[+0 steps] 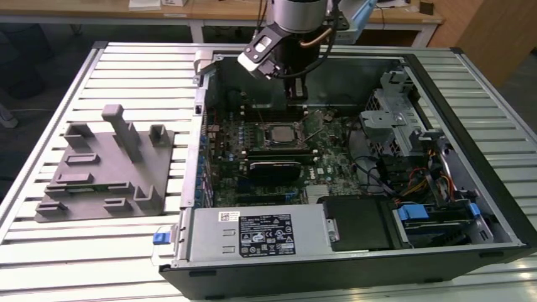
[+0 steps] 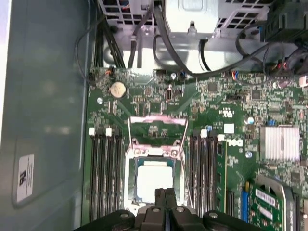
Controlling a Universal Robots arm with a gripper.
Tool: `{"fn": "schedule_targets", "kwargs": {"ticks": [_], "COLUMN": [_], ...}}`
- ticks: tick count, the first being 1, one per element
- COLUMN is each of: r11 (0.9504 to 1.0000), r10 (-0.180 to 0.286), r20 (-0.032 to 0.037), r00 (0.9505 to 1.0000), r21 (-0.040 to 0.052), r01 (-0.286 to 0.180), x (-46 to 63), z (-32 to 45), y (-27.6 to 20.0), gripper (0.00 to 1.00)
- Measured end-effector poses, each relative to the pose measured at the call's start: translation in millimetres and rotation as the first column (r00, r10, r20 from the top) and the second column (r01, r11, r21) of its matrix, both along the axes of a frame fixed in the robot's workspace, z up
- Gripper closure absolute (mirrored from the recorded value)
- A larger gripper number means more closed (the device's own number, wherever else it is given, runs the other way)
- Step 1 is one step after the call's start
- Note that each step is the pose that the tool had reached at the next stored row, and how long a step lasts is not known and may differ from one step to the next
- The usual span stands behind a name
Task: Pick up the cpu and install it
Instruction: 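Close the cpu cover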
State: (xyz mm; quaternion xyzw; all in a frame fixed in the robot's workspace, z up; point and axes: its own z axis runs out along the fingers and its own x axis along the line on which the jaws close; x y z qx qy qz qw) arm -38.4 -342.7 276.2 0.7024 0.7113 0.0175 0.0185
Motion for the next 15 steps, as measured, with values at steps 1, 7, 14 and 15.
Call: {"fn": "schedule_targets", "kwargs": {"ticks": [1, 7, 14, 15], "r11": [1.0, 1.0, 1.0, 1.0], "r10": [0.0, 0.0, 0.0, 0.0], "r20": [0.0, -0.0001, -0.0001, -0.0001], "r00": [1.0, 1.0, 1.0, 1.0], "r21": [0.0, 0.0001, 0.0001, 0.0001], "r01": [0.0, 0.0, 0.0, 0.0], "x": [1.9, 8.5, 14.0, 15.1], "z": [0.0, -0.1, -0.1, -0.1], "y": [0.0, 0.0, 0.1, 0.1], "gripper": [0.89, 0.89, 0.89, 0.89]}}
